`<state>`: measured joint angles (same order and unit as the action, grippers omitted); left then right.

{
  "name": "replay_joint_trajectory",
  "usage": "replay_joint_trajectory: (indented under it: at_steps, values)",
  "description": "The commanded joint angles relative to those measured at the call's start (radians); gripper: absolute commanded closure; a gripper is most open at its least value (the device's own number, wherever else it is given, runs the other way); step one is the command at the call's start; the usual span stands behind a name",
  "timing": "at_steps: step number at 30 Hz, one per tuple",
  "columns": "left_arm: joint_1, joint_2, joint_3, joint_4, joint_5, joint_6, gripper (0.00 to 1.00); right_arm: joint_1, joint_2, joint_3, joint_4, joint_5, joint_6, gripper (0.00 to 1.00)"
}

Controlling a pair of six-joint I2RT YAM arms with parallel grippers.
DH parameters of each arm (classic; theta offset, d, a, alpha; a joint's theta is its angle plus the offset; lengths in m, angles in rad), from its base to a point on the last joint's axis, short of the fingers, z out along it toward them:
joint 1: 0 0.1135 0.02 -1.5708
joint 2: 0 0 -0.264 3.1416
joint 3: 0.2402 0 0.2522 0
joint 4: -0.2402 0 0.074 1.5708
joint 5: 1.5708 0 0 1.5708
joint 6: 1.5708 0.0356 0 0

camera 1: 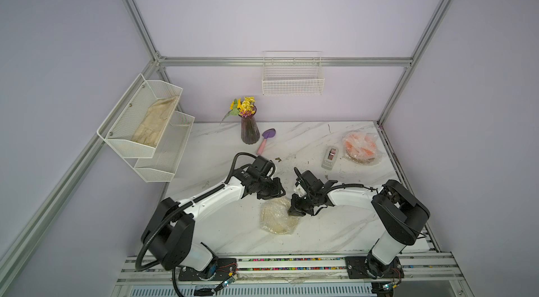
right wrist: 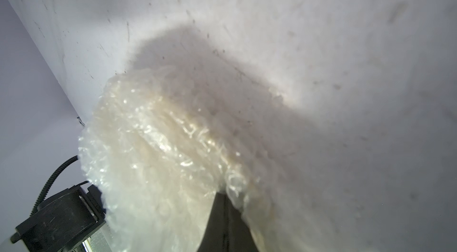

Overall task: Wrap dinner plates in bubble wrap
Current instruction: Wrap the plate in the bubble wrap.

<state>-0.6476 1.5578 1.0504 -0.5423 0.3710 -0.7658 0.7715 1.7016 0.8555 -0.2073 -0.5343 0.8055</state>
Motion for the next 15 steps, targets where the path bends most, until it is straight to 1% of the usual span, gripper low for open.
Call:
replay_joint_trajectory:
  at_steps: [1, 3, 5, 10, 12, 15]
  values:
    - [0.000, 0.117, 0.083, -0.119, 0.018, 0.060, 0.75, 0.001, 0.033, -0.013, -0.156, 0.087, -0.041, 1.00]
    - [0.000, 0.171, 0.084, -0.143, 0.022, 0.078, 0.79, 0.001, 0.023, -0.009, -0.175, 0.099, -0.047, 1.00]
    - [0.000, 0.180, 0.068, -0.147, 0.044, 0.083, 0.80, 0.001, 0.016, -0.004, -0.189, 0.114, -0.052, 1.00]
    - [-0.008, 0.093, -0.001, -0.095, 0.115, 0.090, 0.79, 0.002, 0.026, 0.001, -0.201, 0.130, -0.055, 1.00]
    - [-0.021, 0.055, -0.019, -0.093, 0.130, 0.100, 0.75, 0.002, 0.031, 0.002, -0.196, 0.131, -0.051, 1.00]
    - [-0.047, 0.027, -0.041, -0.082, 0.149, 0.106, 0.72, 0.002, 0.041, 0.004, -0.190, 0.130, -0.048, 1.00]
